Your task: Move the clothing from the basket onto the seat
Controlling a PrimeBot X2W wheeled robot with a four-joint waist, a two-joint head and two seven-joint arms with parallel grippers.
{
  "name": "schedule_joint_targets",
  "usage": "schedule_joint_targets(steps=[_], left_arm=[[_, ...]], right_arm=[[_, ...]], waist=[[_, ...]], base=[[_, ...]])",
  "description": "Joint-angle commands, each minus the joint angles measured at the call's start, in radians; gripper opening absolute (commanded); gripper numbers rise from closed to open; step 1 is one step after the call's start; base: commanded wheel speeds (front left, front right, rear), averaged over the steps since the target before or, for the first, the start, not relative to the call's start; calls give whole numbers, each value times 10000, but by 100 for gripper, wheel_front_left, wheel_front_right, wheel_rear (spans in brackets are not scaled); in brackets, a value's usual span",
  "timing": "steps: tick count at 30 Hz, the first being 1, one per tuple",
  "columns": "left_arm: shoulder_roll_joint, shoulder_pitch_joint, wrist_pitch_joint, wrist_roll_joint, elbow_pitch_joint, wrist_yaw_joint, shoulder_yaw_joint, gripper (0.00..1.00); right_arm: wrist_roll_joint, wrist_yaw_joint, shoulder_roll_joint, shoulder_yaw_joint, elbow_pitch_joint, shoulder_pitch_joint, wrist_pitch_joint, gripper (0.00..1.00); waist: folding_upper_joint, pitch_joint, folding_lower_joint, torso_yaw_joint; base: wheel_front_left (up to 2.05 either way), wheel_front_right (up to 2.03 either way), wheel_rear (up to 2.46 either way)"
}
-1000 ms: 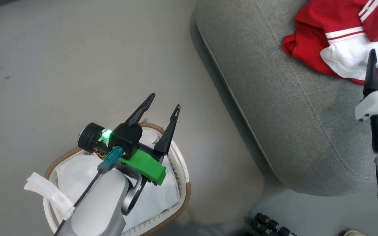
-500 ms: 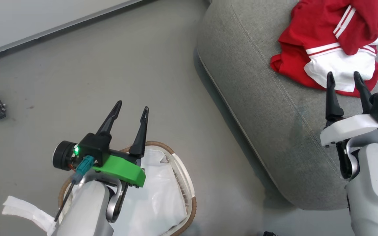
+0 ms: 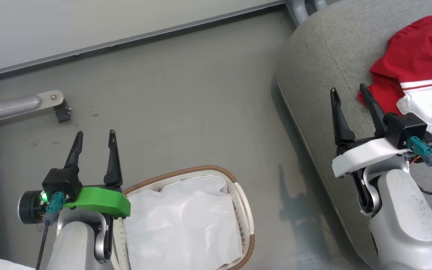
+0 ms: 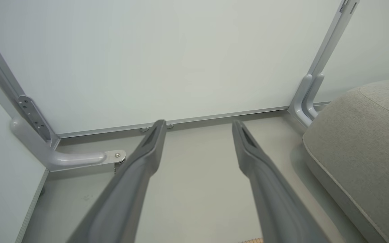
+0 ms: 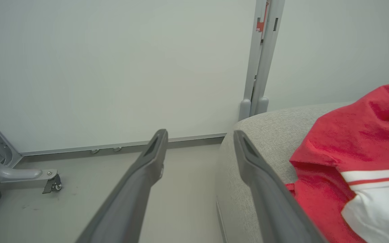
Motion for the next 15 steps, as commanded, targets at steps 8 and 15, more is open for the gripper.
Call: schedule_joint_targets(steps=[8, 15], left_arm=[[-53, 691, 7, 27, 205, -57, 709, 100], [-59, 1371, 6, -370, 341, -83, 748, 100]], right_arm=[[157, -13, -9, 187, 183, 660, -21, 100], [297, -13, 4, 228, 264, 1457, -21, 100]], waist=[[0, -873, 0, 1271], [0, -1542, 0, 1405]], base=[[0, 0, 0], [0, 0, 0]])
